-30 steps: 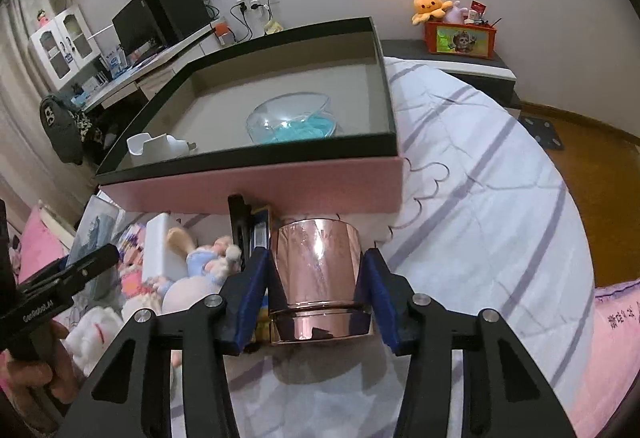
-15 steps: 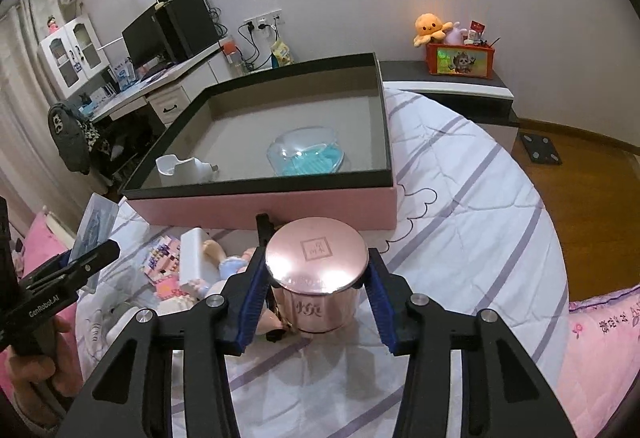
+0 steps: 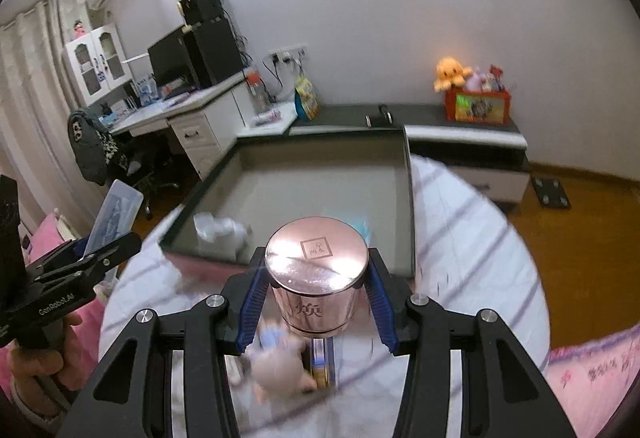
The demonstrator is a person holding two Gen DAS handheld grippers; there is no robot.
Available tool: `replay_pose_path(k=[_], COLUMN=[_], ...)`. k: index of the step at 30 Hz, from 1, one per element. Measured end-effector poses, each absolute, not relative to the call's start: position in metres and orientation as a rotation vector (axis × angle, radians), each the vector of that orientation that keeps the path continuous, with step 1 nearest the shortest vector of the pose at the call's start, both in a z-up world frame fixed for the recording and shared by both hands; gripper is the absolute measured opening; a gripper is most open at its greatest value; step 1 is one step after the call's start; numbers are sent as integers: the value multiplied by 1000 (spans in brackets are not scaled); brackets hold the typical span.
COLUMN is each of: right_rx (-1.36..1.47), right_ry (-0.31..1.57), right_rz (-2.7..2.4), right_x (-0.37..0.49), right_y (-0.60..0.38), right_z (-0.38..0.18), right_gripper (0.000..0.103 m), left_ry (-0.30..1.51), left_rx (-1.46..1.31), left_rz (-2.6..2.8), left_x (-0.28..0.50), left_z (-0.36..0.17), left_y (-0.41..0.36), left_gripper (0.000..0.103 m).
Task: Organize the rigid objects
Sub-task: 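Lift both items into the pink box and open both tools, then withdraw both tools from the box back toward the remaining items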
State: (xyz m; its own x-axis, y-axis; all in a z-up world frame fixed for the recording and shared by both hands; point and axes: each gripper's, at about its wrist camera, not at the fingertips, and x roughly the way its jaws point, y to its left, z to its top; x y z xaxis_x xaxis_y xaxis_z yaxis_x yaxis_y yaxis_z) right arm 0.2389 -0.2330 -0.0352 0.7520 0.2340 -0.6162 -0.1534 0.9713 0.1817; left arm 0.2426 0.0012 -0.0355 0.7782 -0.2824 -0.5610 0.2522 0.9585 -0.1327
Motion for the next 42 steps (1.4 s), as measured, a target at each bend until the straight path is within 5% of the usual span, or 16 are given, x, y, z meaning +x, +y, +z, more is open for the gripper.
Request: replay_pose_path(k=[8,22,24,25,26,27,28,42], right_rx=[88,123,128,133,145,157,168,198], right_ry=[684,813,818,815,801,787,770,712], right_rz=[220,169,159,152,139,130,119,103], right_x=[312,378,379,379,377,376,374,336], right_y=[-225,-233,-235,-236,-239,-241,-243,-241], right_z=[-28,-84,-87,-87,-87,-85,-82,-46], right_gripper=[48,48,49,49,65,98,103,103], left_ry=[616,800,814,819,814,793,770,658], left_rx=[-53,-6,10,21,27,28,28,-19], left_rz=[-303,-302,-293,-286,-274,-252,-238,-208], left_x=[312,392,393,393,391,386,382,322], left_z=[-19,-75,-78,-78,-77,-74,-69,-27], left_y=[-16,-58,-60,-61,-60,-58,-55,-24], left_gripper=[69,69,72,83,95,98,103,103])
